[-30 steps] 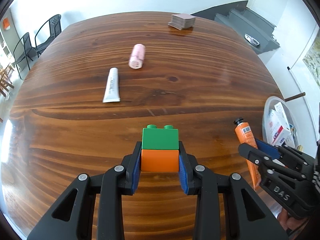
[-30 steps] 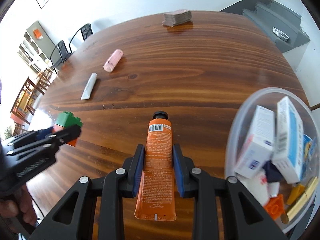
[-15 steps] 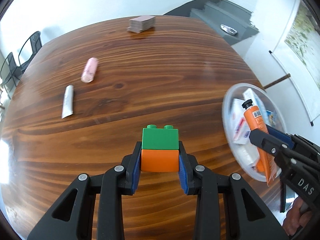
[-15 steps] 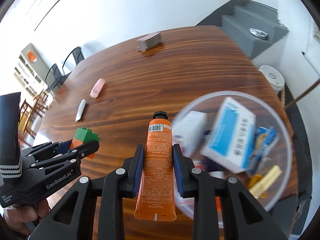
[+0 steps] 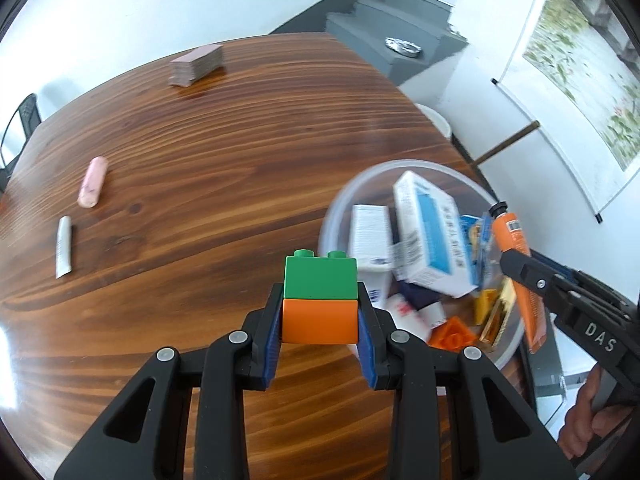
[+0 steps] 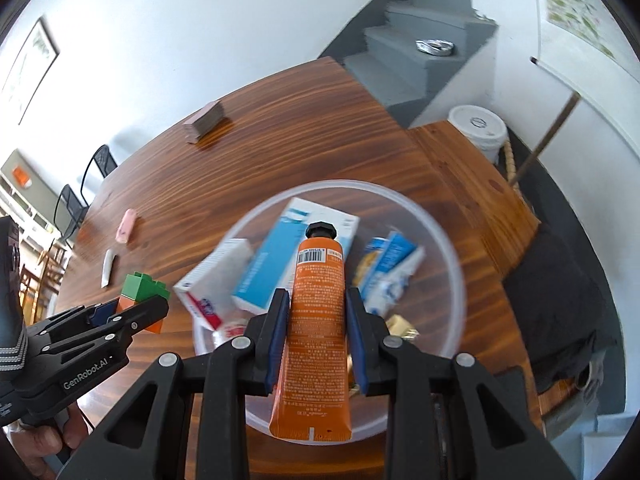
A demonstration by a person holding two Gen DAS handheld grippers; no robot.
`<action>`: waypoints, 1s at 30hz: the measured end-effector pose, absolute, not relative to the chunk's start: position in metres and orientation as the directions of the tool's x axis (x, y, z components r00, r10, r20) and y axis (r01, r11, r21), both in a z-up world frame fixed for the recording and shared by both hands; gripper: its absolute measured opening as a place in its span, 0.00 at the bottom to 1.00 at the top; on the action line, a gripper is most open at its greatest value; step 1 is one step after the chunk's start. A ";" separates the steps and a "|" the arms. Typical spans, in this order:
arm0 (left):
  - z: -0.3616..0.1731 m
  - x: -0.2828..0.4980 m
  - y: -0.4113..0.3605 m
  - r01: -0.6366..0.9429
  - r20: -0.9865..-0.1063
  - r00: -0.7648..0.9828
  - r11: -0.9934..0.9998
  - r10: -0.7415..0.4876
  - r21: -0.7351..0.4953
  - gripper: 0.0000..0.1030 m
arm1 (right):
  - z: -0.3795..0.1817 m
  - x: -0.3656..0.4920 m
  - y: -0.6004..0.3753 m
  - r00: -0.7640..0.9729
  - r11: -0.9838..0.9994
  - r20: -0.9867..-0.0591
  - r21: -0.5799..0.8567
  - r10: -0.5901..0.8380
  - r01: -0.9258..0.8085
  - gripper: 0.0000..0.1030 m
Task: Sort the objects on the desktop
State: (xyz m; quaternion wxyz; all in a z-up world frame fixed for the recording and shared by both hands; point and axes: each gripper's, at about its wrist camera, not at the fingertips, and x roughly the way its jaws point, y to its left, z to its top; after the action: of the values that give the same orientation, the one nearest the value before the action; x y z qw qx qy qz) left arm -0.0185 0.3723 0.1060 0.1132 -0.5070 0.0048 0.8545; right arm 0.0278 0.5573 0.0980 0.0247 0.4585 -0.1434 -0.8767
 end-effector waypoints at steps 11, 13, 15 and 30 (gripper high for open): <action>0.105 -0.027 0.413 -0.259 -0.857 -0.458 -0.958 0.237 -0.126 0.34 | 0.094 0.027 0.582 -0.577 -0.951 -0.797 0.291 -0.178 -0.109 0.30; 0.107 -0.026 0.418 -0.263 -0.853 -0.466 -0.957 0.235 -0.120 0.34 | 0.092 0.025 0.584 -0.574 -0.949 -0.797 0.297 -0.185 -0.107 0.30; 0.107 -0.026 0.421 -0.263 -0.850 -0.467 -0.956 0.244 -0.130 0.34 | 0.090 0.024 0.585 -0.573 -0.948 -0.797 0.302 -0.192 -0.102 0.30; 0.110 -0.023 0.437 -0.327 -0.833 -0.450 -0.927 0.323 -0.183 0.34 | 0.080 0.021 0.585 -0.557 -0.931 -0.797 0.347 -0.232 -0.109 0.31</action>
State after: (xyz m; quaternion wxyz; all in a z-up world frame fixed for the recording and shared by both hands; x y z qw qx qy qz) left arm -0.0229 0.4367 0.1101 0.1911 -0.4886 0.0021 0.8513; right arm 0.0215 0.5852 0.0799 0.0355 0.4692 -0.1817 -0.8635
